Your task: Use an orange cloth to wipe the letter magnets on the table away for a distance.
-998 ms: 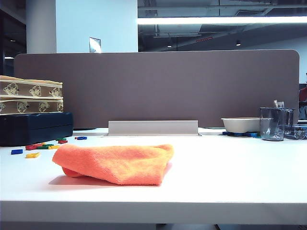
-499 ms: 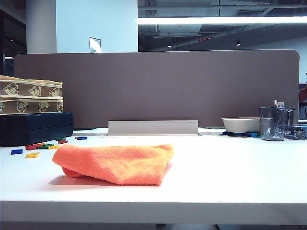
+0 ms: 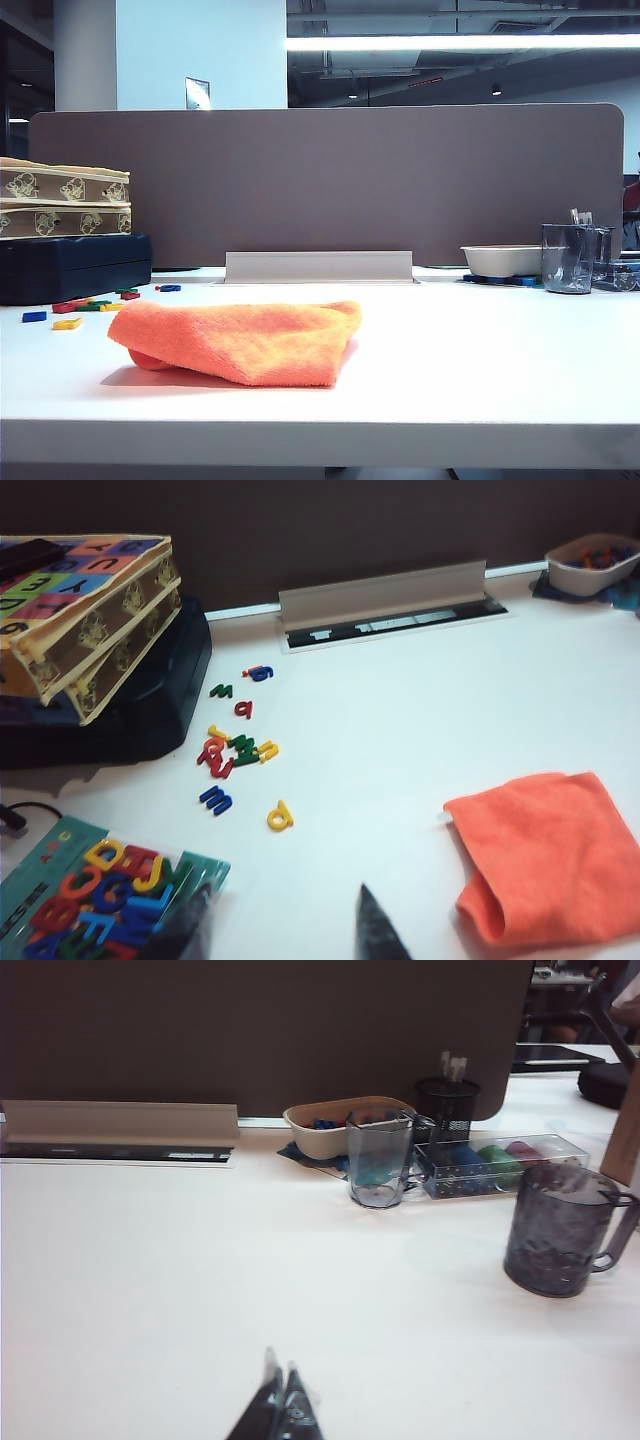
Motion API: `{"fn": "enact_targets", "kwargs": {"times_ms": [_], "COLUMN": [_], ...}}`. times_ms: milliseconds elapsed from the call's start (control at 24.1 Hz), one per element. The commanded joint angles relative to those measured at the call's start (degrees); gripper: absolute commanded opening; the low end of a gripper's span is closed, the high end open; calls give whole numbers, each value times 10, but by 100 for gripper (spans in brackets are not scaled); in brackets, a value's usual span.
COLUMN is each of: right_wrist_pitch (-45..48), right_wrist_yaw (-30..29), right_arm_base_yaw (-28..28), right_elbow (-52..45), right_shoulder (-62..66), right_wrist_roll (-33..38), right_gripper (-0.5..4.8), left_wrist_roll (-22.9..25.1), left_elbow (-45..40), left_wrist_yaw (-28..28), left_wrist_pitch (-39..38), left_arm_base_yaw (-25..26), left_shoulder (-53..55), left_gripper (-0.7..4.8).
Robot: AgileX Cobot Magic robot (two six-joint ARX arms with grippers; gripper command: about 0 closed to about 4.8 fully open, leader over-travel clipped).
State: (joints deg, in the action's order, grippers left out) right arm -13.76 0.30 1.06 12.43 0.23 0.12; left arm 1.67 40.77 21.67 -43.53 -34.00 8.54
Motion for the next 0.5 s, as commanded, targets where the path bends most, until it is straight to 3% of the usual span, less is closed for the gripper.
{"fn": "enact_targets", "kwargs": {"times_ms": [42,166,499], "right_wrist_pitch": [50,63,61], "right_wrist_yaw": [2,26,28], "right_arm_base_yaw": [0,0,0], "right_elbow": [-24,-49,-55], "right_shoulder": [-1,-1,-1], "right_wrist_roll": [-1,-1,-1], "right_gripper": [-1,-1,-1], "left_wrist_roll": [0,0,-14], "left_elbow": [-29,-90,-192], "left_wrist_yaw": [2,2,2], "left_wrist_pitch": [75,164,188], "left_arm_base_yaw": [0,0,0], "left_shoulder": [1,1,1], "left_gripper": [175,175,175]}}
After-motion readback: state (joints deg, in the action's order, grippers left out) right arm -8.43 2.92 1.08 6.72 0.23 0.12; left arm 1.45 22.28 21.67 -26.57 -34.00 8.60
